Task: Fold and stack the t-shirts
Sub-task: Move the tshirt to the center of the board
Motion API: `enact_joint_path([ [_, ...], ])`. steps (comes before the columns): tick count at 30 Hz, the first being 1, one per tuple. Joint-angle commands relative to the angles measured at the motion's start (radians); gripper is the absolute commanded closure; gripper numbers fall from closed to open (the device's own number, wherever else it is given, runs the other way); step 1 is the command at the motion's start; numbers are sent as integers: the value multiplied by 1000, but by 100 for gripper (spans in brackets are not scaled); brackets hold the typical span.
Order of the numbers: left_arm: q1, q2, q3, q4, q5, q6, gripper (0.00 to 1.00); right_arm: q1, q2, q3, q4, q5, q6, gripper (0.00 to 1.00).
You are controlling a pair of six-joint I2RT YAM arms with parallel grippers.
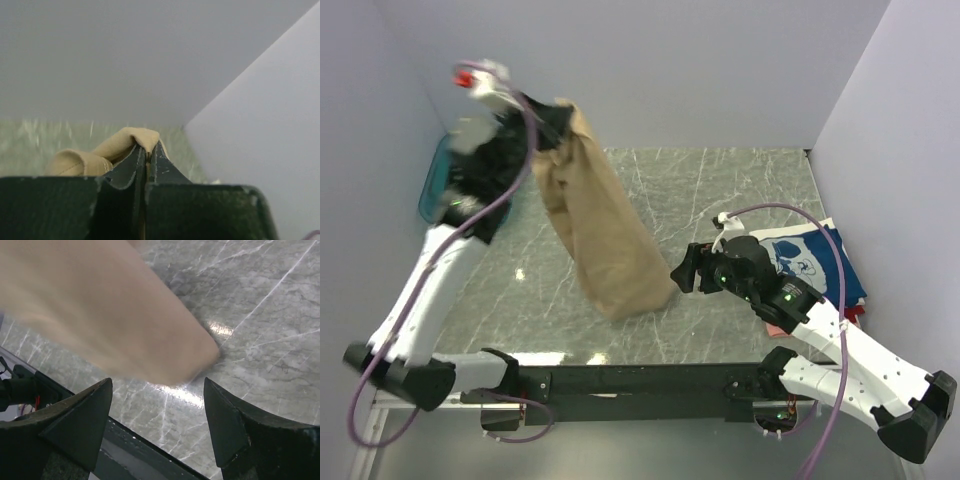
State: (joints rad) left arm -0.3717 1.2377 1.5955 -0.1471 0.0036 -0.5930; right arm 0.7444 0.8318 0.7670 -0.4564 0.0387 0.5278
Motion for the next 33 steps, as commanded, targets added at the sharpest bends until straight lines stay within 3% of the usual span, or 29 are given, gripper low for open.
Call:
enact_joint_path([
  [1, -38, 81, -176, 11, -19, -123, 100, 1, -10, -6, 27, 18, 31, 21],
  [4, -58, 134, -282, -29, -24, -192, 96, 3, 0, -44, 42, 0, 41, 22],
  [9, -61, 164, -382, -138, -73, -267, 99, 24, 52, -118, 131, -36, 69, 29],
  [15, -59, 132, -431, -210, -93, -269, 100, 228, 200, -156, 243, 76, 126, 31],
  [20, -55, 88, -454, -262, -123, -271, 99, 458, 401, -74, 251, 208, 162, 37],
  [24, -42, 60, -479, -259, -103, -266, 99, 561, 585, 18, 231, 288, 181, 43],
  [33, -7, 11, -512, -269, -79, -234, 99, 604, 805, 161, 222, 322, 175, 48],
])
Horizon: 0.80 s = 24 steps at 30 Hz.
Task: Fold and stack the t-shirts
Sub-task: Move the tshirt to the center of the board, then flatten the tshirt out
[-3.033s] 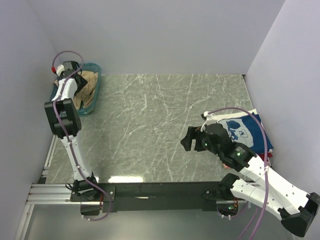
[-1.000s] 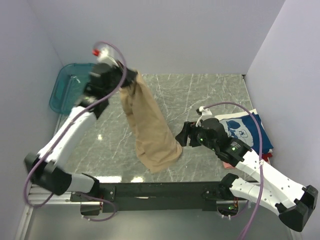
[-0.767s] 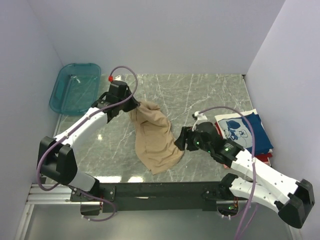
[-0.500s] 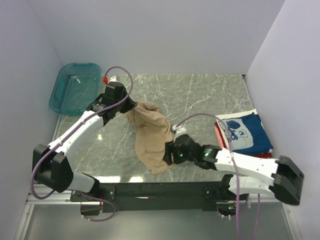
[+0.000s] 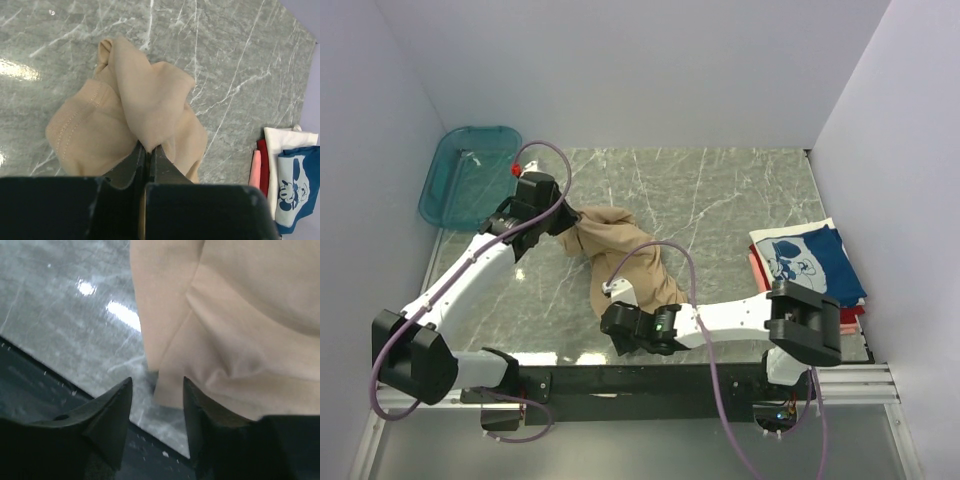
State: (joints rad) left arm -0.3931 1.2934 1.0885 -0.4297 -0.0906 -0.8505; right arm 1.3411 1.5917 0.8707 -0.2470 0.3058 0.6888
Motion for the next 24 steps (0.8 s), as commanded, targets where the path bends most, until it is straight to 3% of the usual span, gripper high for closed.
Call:
enact_joint_path([
  [1, 25, -48, -7, 14, 25, 27, 99, 7, 59, 66, 3, 56, 21, 50],
  [24, 109, -117, -93, 46, 114, 74, 99, 86, -21, -6, -143, 151, 187, 53],
])
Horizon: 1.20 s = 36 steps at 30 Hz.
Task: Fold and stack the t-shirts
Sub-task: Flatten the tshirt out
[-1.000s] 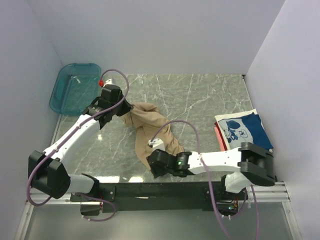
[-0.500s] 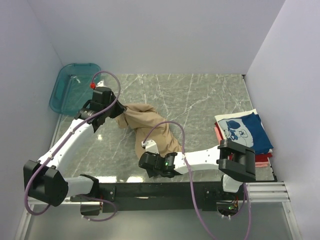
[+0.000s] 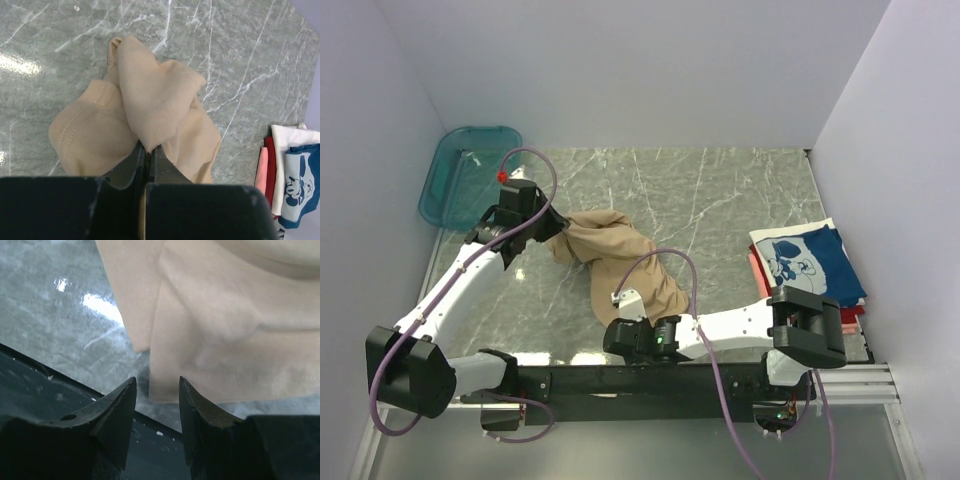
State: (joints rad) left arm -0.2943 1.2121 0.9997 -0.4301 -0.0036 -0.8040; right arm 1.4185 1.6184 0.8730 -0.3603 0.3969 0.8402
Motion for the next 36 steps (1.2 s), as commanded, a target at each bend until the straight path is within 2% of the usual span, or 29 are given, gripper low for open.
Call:
enact_joint_path([
  [1, 12, -36, -10, 50, 33, 28, 99, 8, -39, -5, -37, 60, 36, 53],
  [11, 21, -29, -24, 60, 48, 25, 99, 8, 46, -5, -31, 51, 39, 54],
  [13, 23, -31, -24, 56, 47, 22, 99, 8, 52, -6, -22, 42, 30, 56],
  [14, 23, -34, -24, 51, 45, 25, 99, 8, 49, -8, -22, 39, 28, 59],
  [15, 23, -37, -19, 47, 42, 25, 99, 7, 46, -9, -22, 45, 23, 70],
  [16, 24, -39, -16, 44, 40, 28, 99, 4, 32, -8, -46, 57, 26, 78],
  [17, 26, -42, -13, 34, 34, 28, 99, -4, 20, 0, -66, 72, 28, 91],
  [18, 27, -46, -7, 30, 34, 31, 99, -16, 6, 4, -86, 91, 28, 98],
  [19, 29, -49, -4, 24, 34, 32, 99, -30, -35, 9, -135, 120, 30, 100],
  [28, 47, -105, 79, -45, 8, 60, 99, -209, -461, 70, -342, 241, -32, 100],
  [34, 61, -170, 206, -116, 5, 65, 99, -308, -646, 210, -453, 327, -99, 100],
  [36, 61, -209, 256, -139, -25, 55, 99, -322, -701, 315, -500, 374, -125, 100],
])
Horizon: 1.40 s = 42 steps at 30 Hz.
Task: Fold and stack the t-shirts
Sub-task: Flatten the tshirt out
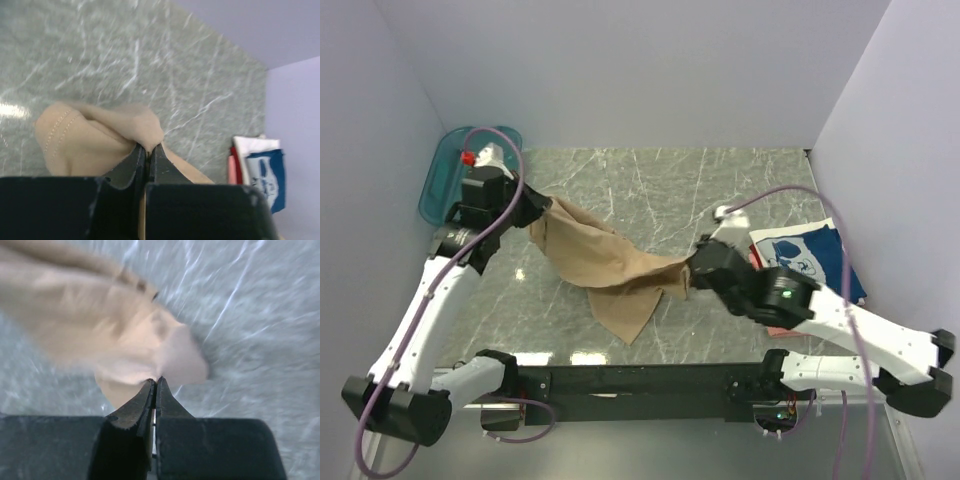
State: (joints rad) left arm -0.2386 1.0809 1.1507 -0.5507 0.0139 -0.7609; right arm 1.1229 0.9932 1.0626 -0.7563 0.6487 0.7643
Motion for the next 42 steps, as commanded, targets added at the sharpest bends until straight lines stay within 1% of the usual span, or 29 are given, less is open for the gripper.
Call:
enact_joint_path([
  [1, 5, -94, 119, -25, -43, 9, 100, -26, -93, 155, -123, 140, -49, 100],
  [3, 5, -142, 161, -41, -49, -3, 100, -26, -149, 213, -158, 178, -63, 100],
  [7, 5, -217, 219, -84, -55, -31, 100, -28, -235, 365, -163, 203, -132, 100],
  [11, 5, -262, 259, -91, -54, -60, 100, -28, -271, 459, -92, 230, -232, 100],
  [14, 4, -251, 271, -52, -49, -86, 100, -26, -265, 478, 33, 301, -362, 100],
  [15, 5, -243, 267, -17, -52, -95, 99, -31, -258, 471, 131, 331, -403, 100],
  [16, 5, -233, 262, 1, -63, -101, 100, -32, -252, 441, 199, 359, -507, 100],
  [17, 5, -207, 248, 23, -65, -106, 99, -46, -246, 427, 262, 371, -557, 100],
  [18, 5, -188, 242, 75, -63, -115, 99, -64, -219, 422, 346, 349, -591, 100],
  [19, 5, -170, 238, 101, -51, -117, 100, -139, -199, 439, 359, 300, -618, 100],
  [21, 5, -98, 241, 142, -46, -124, 100, -240, -119, 479, 342, 116, -596, 100],
  [22, 7, -70, 247, 179, -45, -123, 100, -362, -95, 512, 344, 45, -574, 100],
  [23, 9, -12, 260, 198, -42, -120, 99, -415, -68, 523, 345, -21, -557, 100],
  [24, 10, 19, 270, 216, -37, -117, 100, -481, -10, 534, 354, -169, -544, 100],
  [25, 27, 49, 282, 253, -31, -117, 100, -586, 22, 557, 360, -234, -505, 100],
  [26, 41, 113, 308, 274, 1, -120, 100, -644, 56, 572, 367, -307, -485, 100],
  [27, 56, 147, 322, 303, 26, -123, 99, -691, 130, 588, 379, -422, -461, 100],
  [28, 89, 183, 337, 330, 49, -129, 100, -731, 169, 629, 388, -490, -410, 100],
  [29, 107, 257, 384, 377, 104, -133, 100, -803, 206, 652, 397, -535, -387, 100],
  [30, 125, 299, 417, 394, 132, -141, 100, -828, 276, 677, 416, -572, -367, 100],
  [31, 157, 342, 458, 405, 167, -144, 100, -853, 307, 729, 426, -630, -332, 100],
  [32, 171, 422, 554, 405, 211, -144, 99, -885, 362, 759, 434, -645, -315, 100],
  [33, 185, 457, 604, 399, 237, -146, 100, -900, 390, 833, 433, -682, -295, 100],
  [34, 209, 490, 653, 394, 262, -146, 100, -910, 413, 876, 425, -690, -289, 100],
  [35, 220, 540, 747, 388, 285, -144, 100, -925, 448, 913, 414, -695, -287, 100],
  [37, 235, 579, 855, 336, 331, -135, 100, -936, 464, 979, 385, -693, -284, 100],
  [40, 236, 567, 865, 270, 340, -115, 98, -946, 438, 924, 367, -699, -269, 100],
  [41, 236, 539, 813, 259, 340, -109, 98, -946, 399, 883, 371, -707, -264, 100],
  [42, 236, 521, 776, 239, 337, -107, 98, -948, 372, 776, 393, -712, -246, 100],
])
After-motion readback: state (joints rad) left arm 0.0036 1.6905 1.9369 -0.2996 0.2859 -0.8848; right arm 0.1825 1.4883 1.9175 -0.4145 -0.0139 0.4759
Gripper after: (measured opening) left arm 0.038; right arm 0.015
